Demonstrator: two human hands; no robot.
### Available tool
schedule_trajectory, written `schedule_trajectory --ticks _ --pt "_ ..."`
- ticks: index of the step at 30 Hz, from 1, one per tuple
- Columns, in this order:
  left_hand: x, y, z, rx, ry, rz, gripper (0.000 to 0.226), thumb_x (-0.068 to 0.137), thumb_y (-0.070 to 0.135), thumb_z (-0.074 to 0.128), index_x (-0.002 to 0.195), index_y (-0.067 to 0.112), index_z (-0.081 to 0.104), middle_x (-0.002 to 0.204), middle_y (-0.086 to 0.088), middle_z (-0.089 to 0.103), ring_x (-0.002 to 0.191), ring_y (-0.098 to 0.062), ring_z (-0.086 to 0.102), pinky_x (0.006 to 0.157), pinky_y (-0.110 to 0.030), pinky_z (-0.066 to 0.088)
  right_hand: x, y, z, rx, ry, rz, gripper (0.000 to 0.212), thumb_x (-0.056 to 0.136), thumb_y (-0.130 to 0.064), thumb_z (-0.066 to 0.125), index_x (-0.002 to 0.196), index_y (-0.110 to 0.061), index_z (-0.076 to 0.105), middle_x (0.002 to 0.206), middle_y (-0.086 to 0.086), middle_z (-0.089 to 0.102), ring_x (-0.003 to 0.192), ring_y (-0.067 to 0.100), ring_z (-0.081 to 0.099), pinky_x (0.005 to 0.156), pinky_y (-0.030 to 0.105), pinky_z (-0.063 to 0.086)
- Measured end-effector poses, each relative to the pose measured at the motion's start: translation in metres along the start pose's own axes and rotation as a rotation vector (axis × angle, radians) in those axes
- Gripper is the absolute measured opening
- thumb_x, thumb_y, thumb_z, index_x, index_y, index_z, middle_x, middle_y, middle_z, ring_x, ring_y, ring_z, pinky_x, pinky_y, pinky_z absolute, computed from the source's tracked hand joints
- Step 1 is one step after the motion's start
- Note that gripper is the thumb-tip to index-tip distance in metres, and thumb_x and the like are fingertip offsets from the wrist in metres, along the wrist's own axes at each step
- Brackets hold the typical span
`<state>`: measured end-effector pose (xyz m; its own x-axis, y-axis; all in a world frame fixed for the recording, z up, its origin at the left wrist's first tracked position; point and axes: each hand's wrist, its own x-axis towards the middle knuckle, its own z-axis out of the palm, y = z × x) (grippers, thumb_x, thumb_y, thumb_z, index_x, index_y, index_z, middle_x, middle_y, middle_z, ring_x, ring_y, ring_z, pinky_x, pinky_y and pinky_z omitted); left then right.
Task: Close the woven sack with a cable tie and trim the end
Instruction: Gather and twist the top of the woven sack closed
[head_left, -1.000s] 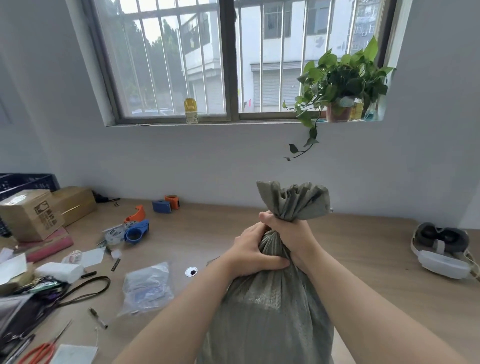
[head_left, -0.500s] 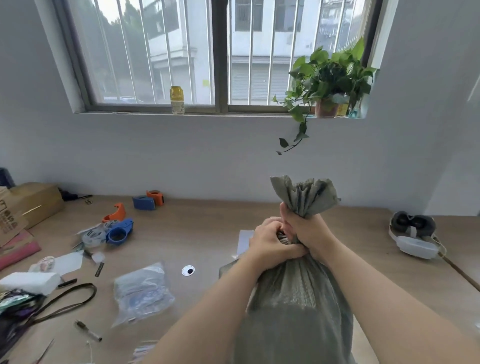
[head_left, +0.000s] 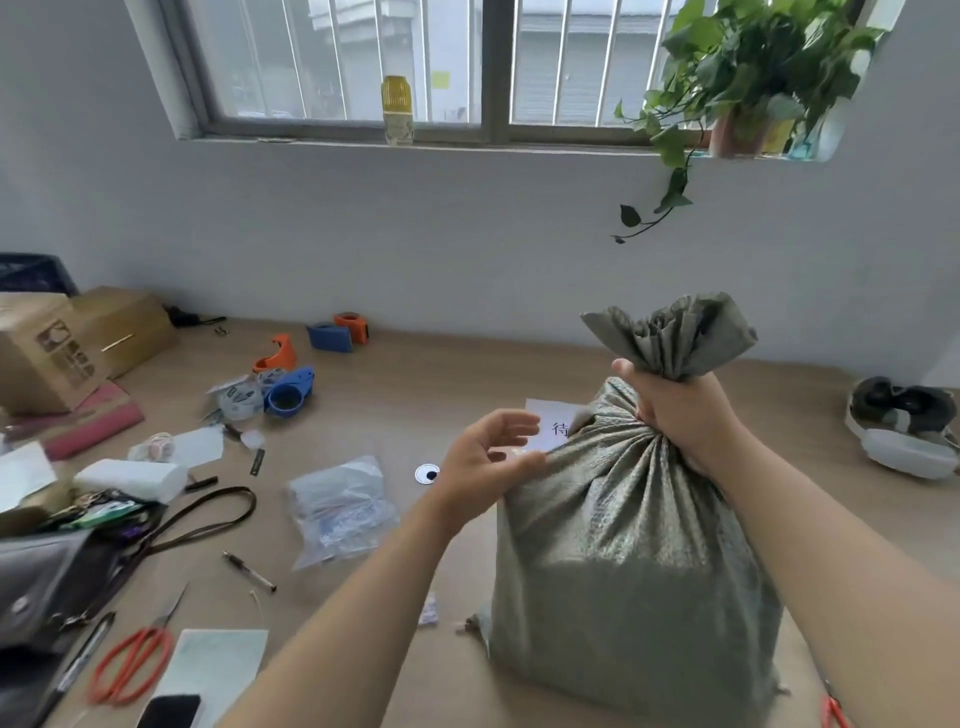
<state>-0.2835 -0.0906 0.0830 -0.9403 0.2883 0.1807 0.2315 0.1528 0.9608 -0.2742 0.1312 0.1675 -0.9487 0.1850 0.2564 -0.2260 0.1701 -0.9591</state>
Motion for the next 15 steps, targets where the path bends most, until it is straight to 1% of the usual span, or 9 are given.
schedule_trajectory --ticks 2,5,10,13,15 --pt "-0.01 -0.022 -0.025 0.014 0.066 -0.068 0.035 0.079 0.025 0.077 0.113 0.027 0.068 0.111 0.005 0.074 0.106 -0.014 0.068 0.098 -0.04 0.052 0.001 0.0 0.005 -0.03 -0.009 -0.005 0.047 0.091 -0.012 0.065 0.053 -0.018 0.038 0.039 -0.008 0.035 0.039 0.013 0.031 0.054 0.031 0.03" --pt "-0.027 -0.057 -0.059 0.012 0.146 -0.174 0.032 0.08 0.019 0.076 0.111 0.024 0.069 0.109 -0.002 0.075 0.104 -0.019 0.069 0.093 -0.038 0.056 0.004 0.002 0.011 -0.073 -0.006 -0.012 0.046 0.091 -0.012 0.065 0.054 -0.016 0.038 0.038 -0.009 0.036 0.038 0.012 0.032 0.053 0.031 0.032" --pt "-0.059 -0.121 -0.088 0.023 0.213 -0.349 0.026 0.084 0.002 0.072 0.104 0.019 0.07 0.104 -0.009 0.074 0.09 -0.012 0.069 0.078 -0.019 0.054 0.009 0.007 0.019 -0.044 -0.007 -0.011 0.047 0.089 -0.015 0.066 0.05 -0.02 0.038 0.038 -0.008 0.035 0.037 0.011 0.031 0.056 0.035 0.033" --pt "-0.074 -0.159 -0.093 0.048 0.217 -0.424 0.024 0.083 -0.002 0.071 0.098 0.016 0.071 0.102 -0.015 0.074 0.088 -0.013 0.069 0.075 -0.014 0.053 0.009 0.011 0.021 -0.055 -0.005 -0.014 0.048 0.085 -0.02 0.067 0.046 -0.018 0.04 0.036 -0.007 0.035 0.036 0.011 0.031 0.055 0.033 0.034" --pt "-0.08 -0.185 -0.094 0.073 0.203 -0.482 0.023 0.083 -0.004 0.07 0.096 0.015 0.071 0.097 -0.014 0.073 0.087 -0.016 0.067 0.074 -0.013 0.053 0.011 0.013 0.023 -0.075 -0.002 -0.016 0.049 0.083 -0.024 0.067 0.043 -0.016 0.041 0.035 -0.007 0.035 0.035 0.012 0.032 0.056 0.033 0.036"
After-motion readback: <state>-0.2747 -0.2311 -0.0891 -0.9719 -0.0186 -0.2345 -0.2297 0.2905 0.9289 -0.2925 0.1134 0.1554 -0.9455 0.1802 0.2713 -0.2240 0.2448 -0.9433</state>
